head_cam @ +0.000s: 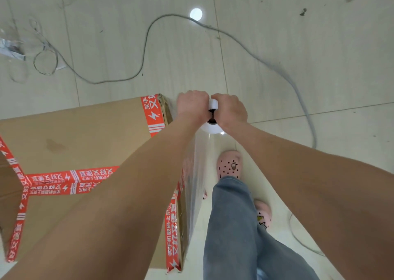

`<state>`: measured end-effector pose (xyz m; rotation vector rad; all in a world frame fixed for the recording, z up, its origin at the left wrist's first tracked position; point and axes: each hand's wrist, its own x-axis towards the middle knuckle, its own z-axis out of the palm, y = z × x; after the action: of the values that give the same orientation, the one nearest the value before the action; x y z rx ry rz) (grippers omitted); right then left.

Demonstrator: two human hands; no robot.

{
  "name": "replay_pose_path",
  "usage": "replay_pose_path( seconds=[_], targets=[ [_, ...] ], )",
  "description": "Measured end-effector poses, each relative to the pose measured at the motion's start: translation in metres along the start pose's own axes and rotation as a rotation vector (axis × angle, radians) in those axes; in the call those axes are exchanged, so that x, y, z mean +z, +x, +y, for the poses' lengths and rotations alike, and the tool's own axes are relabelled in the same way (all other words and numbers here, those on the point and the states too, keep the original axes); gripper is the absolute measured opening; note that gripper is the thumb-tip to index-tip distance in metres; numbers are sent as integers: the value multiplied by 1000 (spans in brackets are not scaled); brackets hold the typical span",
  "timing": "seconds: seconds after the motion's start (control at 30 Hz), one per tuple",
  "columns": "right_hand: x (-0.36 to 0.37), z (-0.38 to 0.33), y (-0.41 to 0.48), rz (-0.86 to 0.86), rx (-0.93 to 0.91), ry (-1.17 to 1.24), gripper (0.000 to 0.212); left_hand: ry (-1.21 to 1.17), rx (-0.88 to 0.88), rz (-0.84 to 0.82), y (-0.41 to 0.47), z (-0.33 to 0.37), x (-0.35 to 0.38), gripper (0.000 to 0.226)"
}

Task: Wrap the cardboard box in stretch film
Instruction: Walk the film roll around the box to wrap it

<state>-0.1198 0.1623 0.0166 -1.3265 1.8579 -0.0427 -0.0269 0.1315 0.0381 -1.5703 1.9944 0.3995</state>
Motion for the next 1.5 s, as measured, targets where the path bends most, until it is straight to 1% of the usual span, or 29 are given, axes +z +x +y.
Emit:
replay_pose_path(
  seconds=[0.07,0.13,0.23,0.3,0.33,0.37,0.47,0.53,0.63,0.7,0.77,0.83,0.87,0.93,1.0,1.03,1.07,1.1,1.13,1.2,1.23,1.3,1.4,1.43,1.5],
  targets=[
    [-3,-6,5,47,-28,-7,43,67,-15,14,5,-9,-4,36],
    [-1,-9,6,38,35,86,56,96,-26,16,11,-14,-6,39],
    [6,-7,4,-136,293,384,77,115,-5,-18,16,-14,-8,41],
    [6,-6,7,-204,444,556,77,115,32,-41,21,-13,-11,34],
    [5,-5,10,-212,473,580,70,98,56,-58,24,-12,-11,26],
    [4,-4,14,-207,474,578,60,75,79,-83,28,-12,-12,20],
    [3,-6,23,-123,394,489,32,-21,113,-113,36,-12,-13,23],
    [-1,-10,29,-73,325,384,22,-59,119,-85,41,-12,-13,20],
    [-9,-18,38,-56,198,217,13,-100,94,-29,45,-15,-14,4],
    [-14,-26,40,-48,99,107,14,-128,49,-23,47,-22,-16,16],
    [-16,-36,42,-28,-5,52,26,-172,-15,-24,49,-32,-19,18],
    [-17,-45,45,22,-63,86,38,-211,-84,-22,51,-43,-24,19],
    [-16,-48,47,44,-64,123,44,-215,-107,-20,53,-48,-25,20],
    [-12,-50,49,27,9,208,60,-215,-148,-34,55,-56,-26,23],
    [-6,-50,49,-96,189,359,76,-212,-184,-60,57,-64,-25,26],
    [-3,-51,49,-181,284,467,79,-210,-197,-75,57,-68,-24,28],
    [0,-53,49,-253,354,572,79,-208,-205,-89,58,-72,-24,30],
    [3,-56,49,-300,385,647,75,-207,-210,-97,59,-75,-24,31],
    [6,-59,52,-327,385,687,66,-215,-213,-104,61,-78,-25,31],
    [9,-66,57,-325,353,679,47,-250,-220,-123,63,-81,-24,29],
    [10,-69,60,-309,339,656,42,-274,-225,-135,65,-82,-24,27],
    [10,-75,62,-272,306,582,38,-320,-218,-153,69,-83,-24,21],
    [10,-82,68,-207,191,401,31,-351,-181,-147,76,-85,-22,7],
    [10,-84,70,-182,153,343,29,-352,-184,-137,77,-87,-23,6],
    [6,-90,73,-138,88,245,26,-366,-206,-126,78,-91,-23,17]
  ],
)
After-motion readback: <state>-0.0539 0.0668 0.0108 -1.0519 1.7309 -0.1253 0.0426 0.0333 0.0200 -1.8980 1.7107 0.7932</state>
